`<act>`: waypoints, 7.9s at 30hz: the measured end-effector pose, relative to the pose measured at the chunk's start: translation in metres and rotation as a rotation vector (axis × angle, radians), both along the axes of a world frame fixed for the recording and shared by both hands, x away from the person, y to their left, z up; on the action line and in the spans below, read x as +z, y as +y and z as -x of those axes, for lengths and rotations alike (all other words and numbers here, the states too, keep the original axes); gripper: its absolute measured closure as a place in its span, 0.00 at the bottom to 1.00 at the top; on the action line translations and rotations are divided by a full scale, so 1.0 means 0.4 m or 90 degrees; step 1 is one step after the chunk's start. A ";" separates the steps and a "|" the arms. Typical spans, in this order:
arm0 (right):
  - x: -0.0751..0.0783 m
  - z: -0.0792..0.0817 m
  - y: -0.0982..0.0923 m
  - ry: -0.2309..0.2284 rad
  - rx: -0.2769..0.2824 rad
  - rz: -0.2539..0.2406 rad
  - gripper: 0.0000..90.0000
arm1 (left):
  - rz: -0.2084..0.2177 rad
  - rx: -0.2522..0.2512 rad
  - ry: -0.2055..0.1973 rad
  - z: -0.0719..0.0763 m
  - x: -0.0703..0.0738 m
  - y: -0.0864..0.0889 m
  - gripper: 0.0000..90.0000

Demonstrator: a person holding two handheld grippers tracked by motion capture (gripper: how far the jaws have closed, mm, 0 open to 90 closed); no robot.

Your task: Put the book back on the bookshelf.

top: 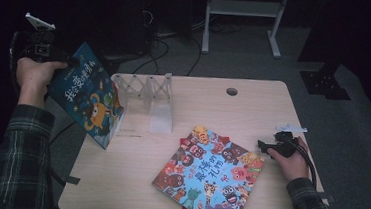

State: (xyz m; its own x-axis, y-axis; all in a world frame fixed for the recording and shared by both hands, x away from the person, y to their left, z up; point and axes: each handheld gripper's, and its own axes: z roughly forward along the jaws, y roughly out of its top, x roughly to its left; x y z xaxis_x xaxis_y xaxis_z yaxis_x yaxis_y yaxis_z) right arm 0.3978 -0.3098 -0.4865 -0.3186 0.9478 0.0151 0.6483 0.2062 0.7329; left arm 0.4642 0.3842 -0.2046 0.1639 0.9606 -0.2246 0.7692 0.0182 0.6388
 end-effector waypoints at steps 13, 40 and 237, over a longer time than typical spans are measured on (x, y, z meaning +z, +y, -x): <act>0.000 0.000 0.000 0.000 -0.001 0.000 0.14 | 0.009 0.016 -0.048 0.018 -0.009 0.025 0.75; 0.000 0.000 0.000 -0.001 0.000 0.000 0.14 | -0.020 0.023 -0.115 0.046 0.025 0.026 0.73; 0.077 0.187 0.187 0.078 0.186 -0.103 0.41 | 0.088 -0.495 0.097 0.284 -0.627 -0.586 0.18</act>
State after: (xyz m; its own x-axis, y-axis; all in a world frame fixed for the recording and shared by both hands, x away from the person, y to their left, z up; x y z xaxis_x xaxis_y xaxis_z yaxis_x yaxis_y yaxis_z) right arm 0.3230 -0.2352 -0.4557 -0.5630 0.7986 0.2129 0.6640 0.2836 0.6919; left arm 0.3506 0.1499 -0.4555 0.7322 0.5466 -0.4063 0.6727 -0.4871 0.5571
